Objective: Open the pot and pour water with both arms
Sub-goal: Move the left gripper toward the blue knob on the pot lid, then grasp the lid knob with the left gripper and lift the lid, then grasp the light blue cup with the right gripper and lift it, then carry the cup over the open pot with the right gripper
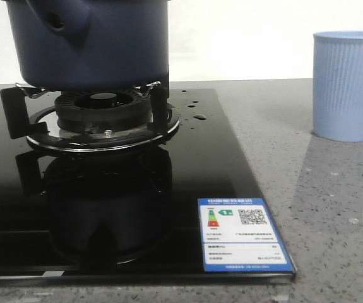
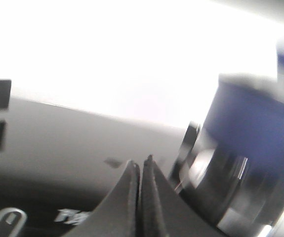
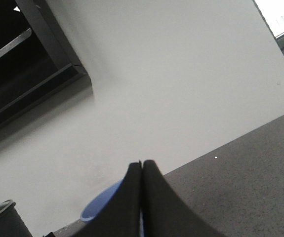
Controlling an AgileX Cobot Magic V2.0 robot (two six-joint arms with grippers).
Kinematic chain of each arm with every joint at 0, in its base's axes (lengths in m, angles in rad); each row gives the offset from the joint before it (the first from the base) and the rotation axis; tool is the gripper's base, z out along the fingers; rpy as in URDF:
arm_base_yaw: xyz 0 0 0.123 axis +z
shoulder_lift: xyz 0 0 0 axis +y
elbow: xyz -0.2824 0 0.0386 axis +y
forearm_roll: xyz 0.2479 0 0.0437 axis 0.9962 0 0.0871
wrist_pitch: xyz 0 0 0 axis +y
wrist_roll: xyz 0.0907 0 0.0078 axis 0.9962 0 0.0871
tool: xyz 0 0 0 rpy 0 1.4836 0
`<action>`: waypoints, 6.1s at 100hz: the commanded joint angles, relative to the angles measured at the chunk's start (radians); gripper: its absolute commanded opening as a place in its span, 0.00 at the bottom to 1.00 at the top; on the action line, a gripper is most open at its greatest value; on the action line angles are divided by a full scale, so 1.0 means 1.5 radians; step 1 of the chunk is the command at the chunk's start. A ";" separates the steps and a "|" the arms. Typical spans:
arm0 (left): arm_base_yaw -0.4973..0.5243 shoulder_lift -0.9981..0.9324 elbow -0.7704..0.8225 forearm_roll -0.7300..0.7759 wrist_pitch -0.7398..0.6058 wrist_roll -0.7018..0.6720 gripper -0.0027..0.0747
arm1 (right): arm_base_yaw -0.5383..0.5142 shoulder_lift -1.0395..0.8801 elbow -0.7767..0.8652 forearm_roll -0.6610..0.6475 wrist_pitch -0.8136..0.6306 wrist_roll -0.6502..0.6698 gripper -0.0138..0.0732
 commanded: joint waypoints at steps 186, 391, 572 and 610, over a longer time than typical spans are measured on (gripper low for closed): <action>0.001 0.803 -0.679 -0.650 0.570 1.027 0.86 | 0.002 0.328 -0.505 0.379 0.479 -0.669 0.90; -0.012 0.767 -0.796 -0.741 0.646 1.088 0.39 | 0.116 0.549 -0.372 0.336 0.198 -0.739 0.90; -0.012 0.679 -0.796 -0.704 0.585 1.029 0.39 | 0.215 0.739 -0.623 0.052 0.117 -0.540 0.50; -0.012 0.648 -0.796 -0.690 0.552 0.974 0.39 | 0.315 0.877 -0.893 -0.095 0.297 -0.540 0.50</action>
